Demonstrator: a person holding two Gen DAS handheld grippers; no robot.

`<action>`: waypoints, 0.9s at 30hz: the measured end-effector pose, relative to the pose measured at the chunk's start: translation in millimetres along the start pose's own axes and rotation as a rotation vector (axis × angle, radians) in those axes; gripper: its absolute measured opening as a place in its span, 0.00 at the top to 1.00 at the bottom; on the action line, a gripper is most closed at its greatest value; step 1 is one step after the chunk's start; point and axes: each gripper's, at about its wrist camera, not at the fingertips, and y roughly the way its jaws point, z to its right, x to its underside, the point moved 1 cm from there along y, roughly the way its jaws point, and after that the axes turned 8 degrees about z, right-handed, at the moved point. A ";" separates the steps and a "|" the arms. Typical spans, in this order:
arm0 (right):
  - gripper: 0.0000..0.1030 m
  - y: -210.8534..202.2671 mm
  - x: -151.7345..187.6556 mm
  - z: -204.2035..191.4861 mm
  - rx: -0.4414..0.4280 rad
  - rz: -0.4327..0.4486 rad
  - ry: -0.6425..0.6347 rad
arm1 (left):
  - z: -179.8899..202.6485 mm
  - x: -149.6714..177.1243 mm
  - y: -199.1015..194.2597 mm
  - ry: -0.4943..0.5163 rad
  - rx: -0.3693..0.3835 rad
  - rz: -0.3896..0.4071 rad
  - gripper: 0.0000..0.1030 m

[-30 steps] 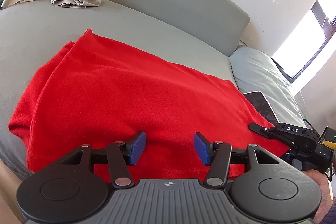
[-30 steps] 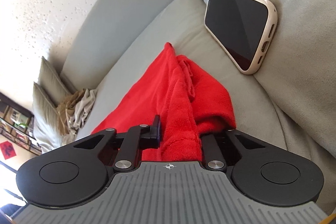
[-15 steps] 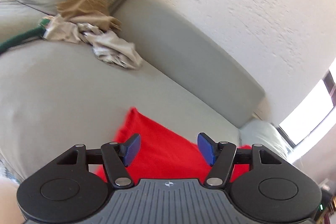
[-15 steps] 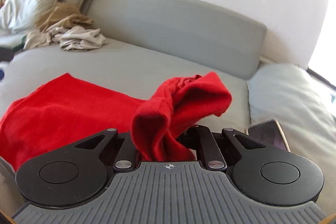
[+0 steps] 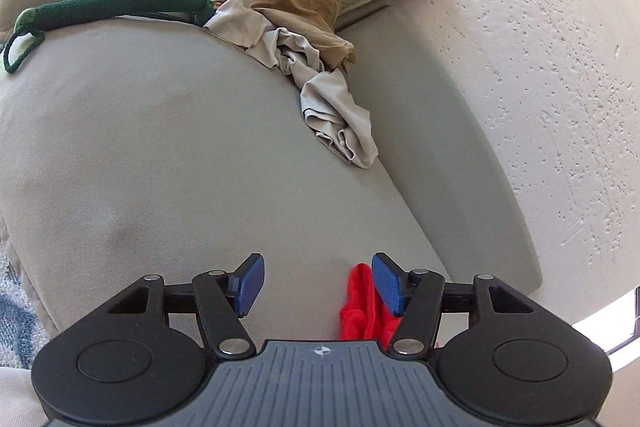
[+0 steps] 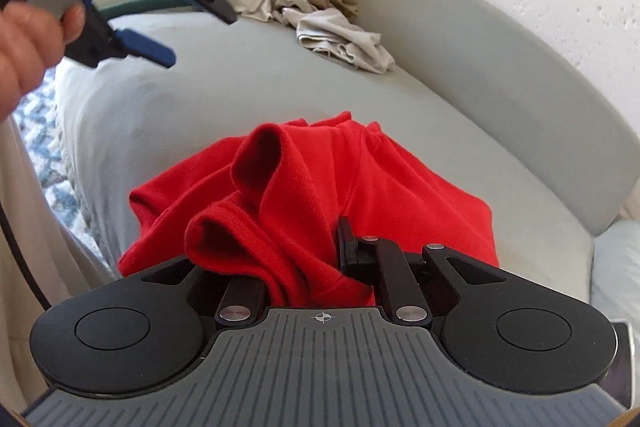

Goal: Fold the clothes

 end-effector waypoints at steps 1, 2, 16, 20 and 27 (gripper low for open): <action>0.87 0.6 -4.4 7.8 -0.016 -0.017 0.059 | -2.8 -0.5 0.5 -0.010 -0.001 -0.006 0.45; 0.87 0.8 -9.2 15.5 -0.029 -0.029 0.123 | -5.5 -1.0 1.0 -0.021 -0.001 -0.013 0.45; 0.87 -10.7 -44.0 27.1 -0.036 0.050 0.346 | -9.6 -1.2 5.2 -0.019 -0.008 -0.012 0.45; 0.87 -13.4 -45.4 20.8 -0.050 0.082 0.311 | -10.2 -1.7 4.1 -0.020 -0.015 -0.002 0.45; 0.75 4.9 -30.9 -10.9 -0.168 -0.031 0.112 | -9.8 -2.5 3.2 -0.007 -0.026 0.008 0.45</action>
